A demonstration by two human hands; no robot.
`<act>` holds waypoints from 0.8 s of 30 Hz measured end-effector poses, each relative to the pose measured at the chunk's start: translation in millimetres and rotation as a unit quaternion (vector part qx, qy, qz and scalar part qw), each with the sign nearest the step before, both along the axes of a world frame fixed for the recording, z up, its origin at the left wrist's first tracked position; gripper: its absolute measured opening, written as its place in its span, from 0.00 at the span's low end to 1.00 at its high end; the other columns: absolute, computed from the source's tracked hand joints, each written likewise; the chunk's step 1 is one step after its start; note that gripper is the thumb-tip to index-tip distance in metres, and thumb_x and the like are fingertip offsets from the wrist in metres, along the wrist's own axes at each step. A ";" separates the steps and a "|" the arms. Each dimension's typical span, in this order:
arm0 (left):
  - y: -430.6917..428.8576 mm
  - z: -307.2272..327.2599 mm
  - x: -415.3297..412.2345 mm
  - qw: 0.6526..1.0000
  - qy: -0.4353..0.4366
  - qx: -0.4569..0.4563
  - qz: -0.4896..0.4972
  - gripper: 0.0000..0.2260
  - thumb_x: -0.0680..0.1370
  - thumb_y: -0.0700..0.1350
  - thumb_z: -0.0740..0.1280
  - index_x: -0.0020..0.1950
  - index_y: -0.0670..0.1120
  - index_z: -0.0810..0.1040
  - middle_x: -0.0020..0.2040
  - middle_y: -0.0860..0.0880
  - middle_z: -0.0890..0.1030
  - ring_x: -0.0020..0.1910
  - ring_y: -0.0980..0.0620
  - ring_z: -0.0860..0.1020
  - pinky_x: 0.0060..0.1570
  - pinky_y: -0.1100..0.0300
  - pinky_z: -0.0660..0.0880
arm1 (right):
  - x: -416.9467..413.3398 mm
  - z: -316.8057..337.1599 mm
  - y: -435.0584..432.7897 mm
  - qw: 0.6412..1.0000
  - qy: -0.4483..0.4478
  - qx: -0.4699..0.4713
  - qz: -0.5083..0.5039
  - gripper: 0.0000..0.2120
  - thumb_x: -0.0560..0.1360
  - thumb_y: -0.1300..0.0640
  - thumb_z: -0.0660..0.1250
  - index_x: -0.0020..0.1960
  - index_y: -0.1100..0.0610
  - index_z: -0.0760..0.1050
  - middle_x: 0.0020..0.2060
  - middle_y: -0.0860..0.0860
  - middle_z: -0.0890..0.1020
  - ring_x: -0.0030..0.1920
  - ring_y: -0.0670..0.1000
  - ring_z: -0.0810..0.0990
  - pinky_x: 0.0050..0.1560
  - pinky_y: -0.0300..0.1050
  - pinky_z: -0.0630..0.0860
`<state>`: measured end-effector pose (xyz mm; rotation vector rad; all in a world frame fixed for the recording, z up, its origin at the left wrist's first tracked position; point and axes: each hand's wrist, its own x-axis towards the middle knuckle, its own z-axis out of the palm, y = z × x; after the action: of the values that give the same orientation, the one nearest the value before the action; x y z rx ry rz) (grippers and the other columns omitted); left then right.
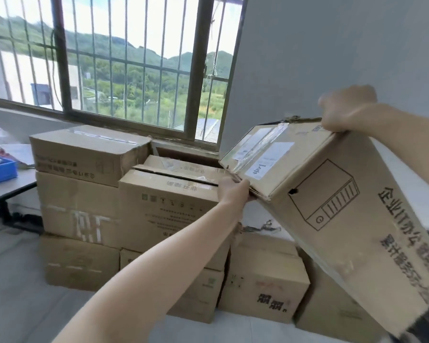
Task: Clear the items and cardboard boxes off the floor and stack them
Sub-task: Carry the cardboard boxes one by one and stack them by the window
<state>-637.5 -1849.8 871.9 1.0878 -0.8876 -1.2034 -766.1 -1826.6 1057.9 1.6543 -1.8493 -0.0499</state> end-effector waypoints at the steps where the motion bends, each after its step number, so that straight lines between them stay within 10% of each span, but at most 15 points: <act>1: -17.3 0.4 9.3 1.000 0.006 0.000 0.008 0.03 0.76 0.34 0.61 0.43 0.37 0.74 0.40 0.42 0.77 0.36 0.49 0.79 0.32 0.64 0.79 | 13.0 2.9 -14.2 1.000 0.011 -0.005 0.006 0.06 0.74 0.66 0.60 0.46 0.55 0.69 0.41 0.54 0.74 0.58 0.59 0.75 0.52 0.45 0.66; 7: -109.0 -20.7 62.8 0.999 0.023 -0.007 0.038 0.09 0.77 0.36 0.61 0.37 0.43 0.69 0.37 0.47 0.74 0.35 0.53 0.75 0.45 0.60 0.77 | 84.6 -4.5 -111.9 0.994 0.086 -0.019 0.069 0.08 0.76 0.61 0.62 0.54 0.58 0.76 0.54 0.56 0.79 0.57 0.58 0.76 0.47 0.45 0.65; 16: -286.7 -28.8 151.6 0.996 0.014 -0.021 0.084 0.07 0.77 0.32 0.59 0.40 0.38 0.73 0.37 0.45 0.74 0.34 0.53 0.73 0.28 0.67 0.73 | 180.8 -8.0 -283.9 0.979 0.155 -0.036 0.124 0.13 0.74 0.69 0.56 0.33 0.57 0.63 0.31 0.50 0.66 0.34 0.50 0.68 0.36 0.41 0.61; 24: -416.0 -50.5 237.3 0.987 -0.066 0.031 0.140 0.09 0.73 0.32 0.60 0.34 0.38 0.74 0.29 0.46 0.72 0.32 0.48 0.71 0.29 0.65 0.67 | 277.1 -28.7 -432.0 0.967 0.160 -0.004 0.198 0.07 0.76 0.67 0.54 0.44 0.57 0.68 0.33 0.51 0.69 0.41 0.53 0.72 0.35 0.41 0.67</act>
<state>-400.3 -2265.8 821.3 1.3081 -0.7717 -0.9389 -489.0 -2258.5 1029.2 1.8567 -1.2584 -0.1295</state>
